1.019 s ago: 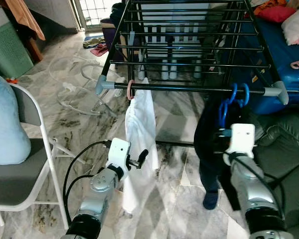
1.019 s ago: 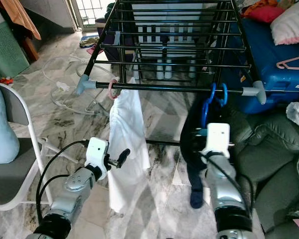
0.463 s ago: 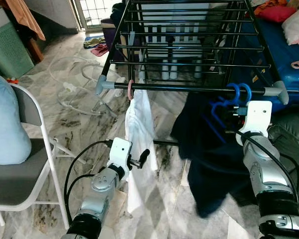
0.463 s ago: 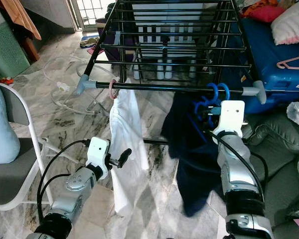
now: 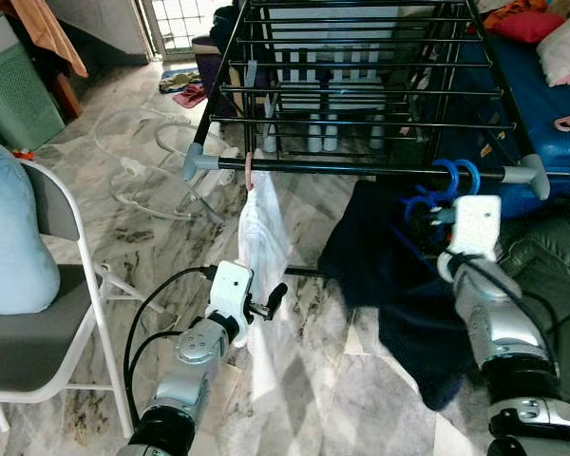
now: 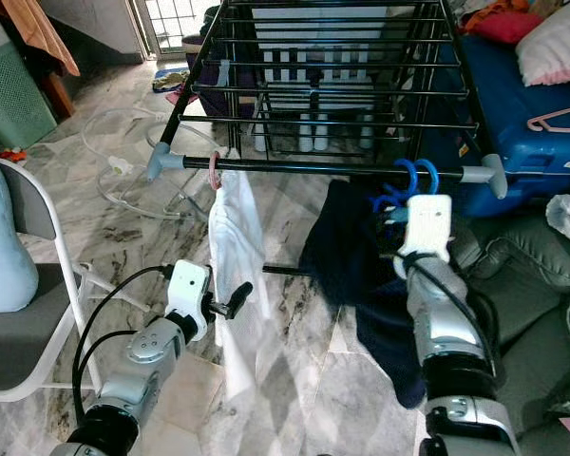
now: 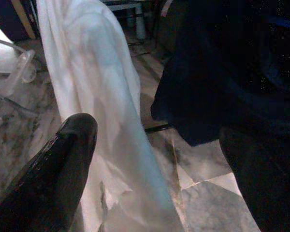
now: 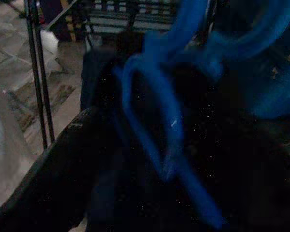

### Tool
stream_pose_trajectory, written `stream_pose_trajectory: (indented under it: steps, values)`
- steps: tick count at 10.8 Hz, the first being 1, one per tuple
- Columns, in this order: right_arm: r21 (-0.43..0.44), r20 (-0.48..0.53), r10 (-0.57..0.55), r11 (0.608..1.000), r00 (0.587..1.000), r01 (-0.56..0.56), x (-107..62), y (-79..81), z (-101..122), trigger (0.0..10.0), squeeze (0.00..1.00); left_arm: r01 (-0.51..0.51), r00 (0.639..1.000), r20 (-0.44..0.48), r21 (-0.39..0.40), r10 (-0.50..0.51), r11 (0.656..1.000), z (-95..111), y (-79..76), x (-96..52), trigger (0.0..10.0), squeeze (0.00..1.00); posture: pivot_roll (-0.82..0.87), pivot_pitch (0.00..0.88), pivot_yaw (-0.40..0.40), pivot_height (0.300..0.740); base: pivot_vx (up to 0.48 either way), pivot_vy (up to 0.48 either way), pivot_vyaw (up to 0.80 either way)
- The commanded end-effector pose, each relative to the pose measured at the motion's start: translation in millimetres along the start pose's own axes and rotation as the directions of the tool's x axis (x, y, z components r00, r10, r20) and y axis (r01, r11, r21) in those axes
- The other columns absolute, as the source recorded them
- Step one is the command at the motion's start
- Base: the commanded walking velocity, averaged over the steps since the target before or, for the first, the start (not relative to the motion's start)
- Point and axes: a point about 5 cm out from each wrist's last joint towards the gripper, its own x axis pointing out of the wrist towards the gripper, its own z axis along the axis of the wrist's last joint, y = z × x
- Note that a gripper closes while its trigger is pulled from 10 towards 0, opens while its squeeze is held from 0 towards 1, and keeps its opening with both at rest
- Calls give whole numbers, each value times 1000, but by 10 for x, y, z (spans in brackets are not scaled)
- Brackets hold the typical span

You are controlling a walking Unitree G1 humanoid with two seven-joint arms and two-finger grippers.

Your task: Hang hanger

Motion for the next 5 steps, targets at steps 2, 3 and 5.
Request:
stream_pose_trajectory:
  steps: [2, 3, 5]
  values:
    - [-16, -39, 19, 1000, 999, -20, 0, 43, -106, 10000, 0, -6, 1000, -29, 7, 6, 1000, -67, 31, -36, 10000, 0, -218, 51, 70, 740, 0, 0, 0]
    - [-26, -53, 21, 999, 998, -22, -6, 37, -171, 10000, 0, -3, 999, -34, 9, 4, 1000, -75, 32, -39, 10000, 0, -219, 52, 74, 740, 0, 0, 0]
    - [-67, -66, 13, 998, 998, -18, 6, 18, -239, 10000, 0, 0, 999, -37, 14, 0, 1000, -80, 29, -38, 10000, 0, -218, 51, 75, 740, 0, 0, 0]
